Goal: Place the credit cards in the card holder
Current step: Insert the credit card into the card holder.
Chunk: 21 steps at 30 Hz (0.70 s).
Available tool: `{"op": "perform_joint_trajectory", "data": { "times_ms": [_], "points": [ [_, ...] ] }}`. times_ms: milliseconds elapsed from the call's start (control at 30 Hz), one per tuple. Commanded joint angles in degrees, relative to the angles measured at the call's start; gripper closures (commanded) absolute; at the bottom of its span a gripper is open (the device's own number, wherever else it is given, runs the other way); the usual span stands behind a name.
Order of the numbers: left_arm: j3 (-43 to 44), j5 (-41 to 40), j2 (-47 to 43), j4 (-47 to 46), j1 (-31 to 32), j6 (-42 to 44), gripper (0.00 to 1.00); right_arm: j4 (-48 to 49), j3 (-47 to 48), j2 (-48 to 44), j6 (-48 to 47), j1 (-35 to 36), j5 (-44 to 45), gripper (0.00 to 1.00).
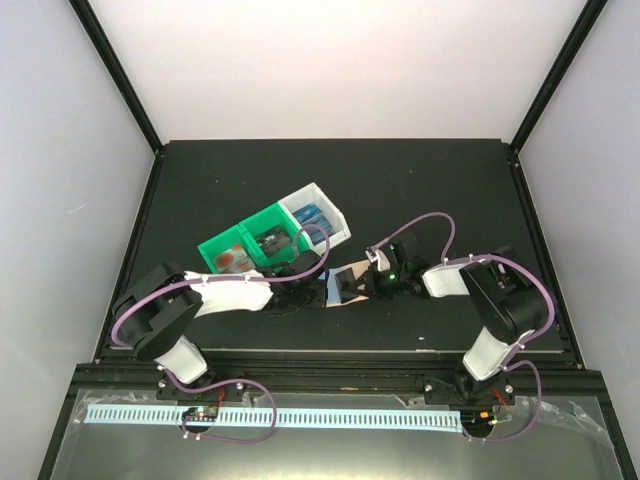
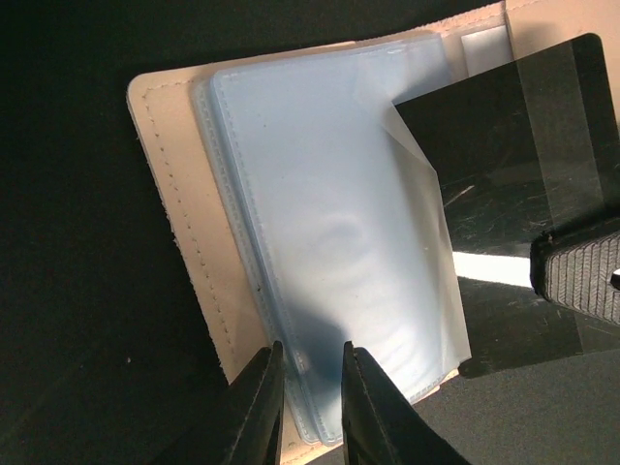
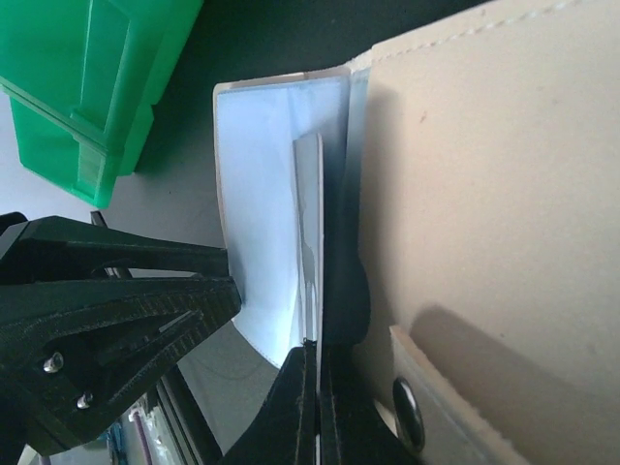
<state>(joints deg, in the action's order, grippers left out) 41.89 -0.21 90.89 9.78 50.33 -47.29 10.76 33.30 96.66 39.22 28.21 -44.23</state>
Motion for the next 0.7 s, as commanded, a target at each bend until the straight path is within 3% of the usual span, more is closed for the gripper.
{"op": "perform_joint_trajectory", "data": {
  "times_ms": [0,267,667],
  "points": [
    [0.7,-1.2,0.9,0.9,0.4,-0.6,0.81,3.3,-1.1,1.8,2.7,0.8,0.8,0.99],
    [-0.2,-1.1,0.9,0.1,0.5,-0.7,0.83,9.0,-0.6,3.9,6.8,1.8,1.1,0.99],
    [-0.8,-1.3,0.1,-0.6,0.5,-0.8,0.83,8.0,0.7,4.0,8.4,4.4,3.4,0.95]
  ]
}}
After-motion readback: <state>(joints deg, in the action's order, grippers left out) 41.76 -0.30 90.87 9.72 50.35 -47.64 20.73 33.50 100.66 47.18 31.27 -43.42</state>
